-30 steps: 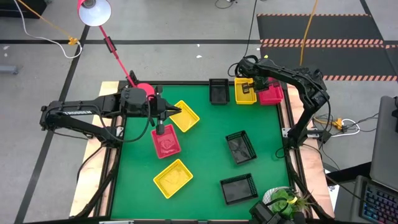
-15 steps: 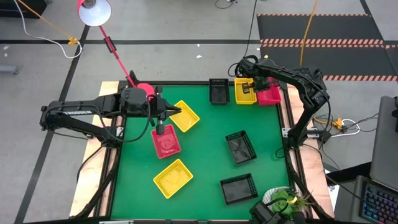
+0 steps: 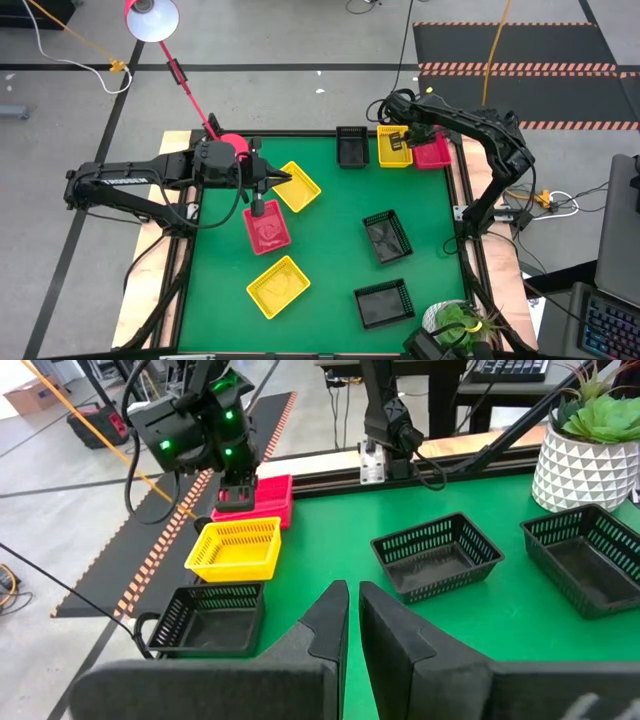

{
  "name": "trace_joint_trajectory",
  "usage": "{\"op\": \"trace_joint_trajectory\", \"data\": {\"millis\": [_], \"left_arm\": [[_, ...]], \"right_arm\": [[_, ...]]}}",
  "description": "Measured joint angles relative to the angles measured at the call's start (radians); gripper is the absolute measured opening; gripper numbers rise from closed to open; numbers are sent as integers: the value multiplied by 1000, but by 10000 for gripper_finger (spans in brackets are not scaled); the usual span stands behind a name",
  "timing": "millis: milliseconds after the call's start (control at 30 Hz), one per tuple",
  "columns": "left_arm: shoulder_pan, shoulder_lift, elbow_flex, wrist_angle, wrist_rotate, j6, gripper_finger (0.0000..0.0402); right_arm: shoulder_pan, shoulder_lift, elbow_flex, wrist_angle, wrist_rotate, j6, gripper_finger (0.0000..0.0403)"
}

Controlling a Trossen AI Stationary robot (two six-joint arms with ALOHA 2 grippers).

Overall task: Stack baskets by color
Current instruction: Stack the middle yellow bin on the top yellow bin

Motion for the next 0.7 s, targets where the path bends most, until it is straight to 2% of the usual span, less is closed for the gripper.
{"op": "trace_joint_trajectory", "data": {"millis": [300, 500, 700], "left_arm": [[0, 0, 0, 0, 0, -3, 33], [0, 0, 0, 0, 0, 4, 33], [0, 0, 0, -1, -4, -14, 33]], "right_arm": [[15, -6, 0, 11, 0, -26, 7], [89, -73, 0, 11, -2, -30, 9], [280, -237, -89, 76, 1, -6, 6]]}}
